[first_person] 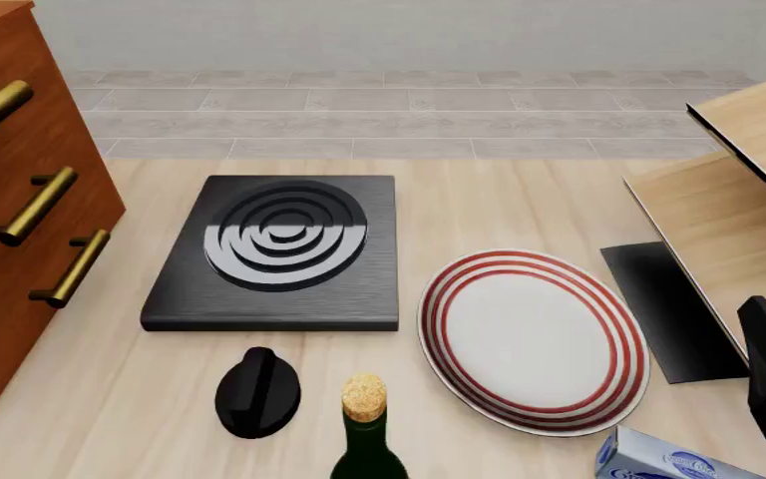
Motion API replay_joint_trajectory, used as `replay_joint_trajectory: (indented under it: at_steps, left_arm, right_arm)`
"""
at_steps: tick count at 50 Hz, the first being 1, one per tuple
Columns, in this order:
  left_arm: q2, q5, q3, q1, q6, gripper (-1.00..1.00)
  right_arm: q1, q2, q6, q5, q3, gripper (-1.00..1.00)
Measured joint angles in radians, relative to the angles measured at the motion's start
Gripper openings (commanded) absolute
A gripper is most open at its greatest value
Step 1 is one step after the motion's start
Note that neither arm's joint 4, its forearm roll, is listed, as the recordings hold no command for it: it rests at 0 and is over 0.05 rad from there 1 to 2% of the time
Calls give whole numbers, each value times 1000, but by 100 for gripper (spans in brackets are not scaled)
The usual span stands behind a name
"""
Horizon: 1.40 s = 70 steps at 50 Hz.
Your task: Put the bowl on the top of the cabinet.
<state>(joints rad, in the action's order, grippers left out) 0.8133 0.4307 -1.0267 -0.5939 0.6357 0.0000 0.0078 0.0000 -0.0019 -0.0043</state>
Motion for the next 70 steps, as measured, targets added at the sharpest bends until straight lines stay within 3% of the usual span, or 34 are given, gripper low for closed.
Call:
replay_joint_trajectory:
  at_steps: [33, 70]
  left_arm:
    - [138, -72, 31, -109, 127, -100]
    - [183, -107, 18, -116, 161, -100]
  right_arm:
    - [0, 0, 0, 0, 0, 100]
    - [0, 0, 0, 0, 0, 100]
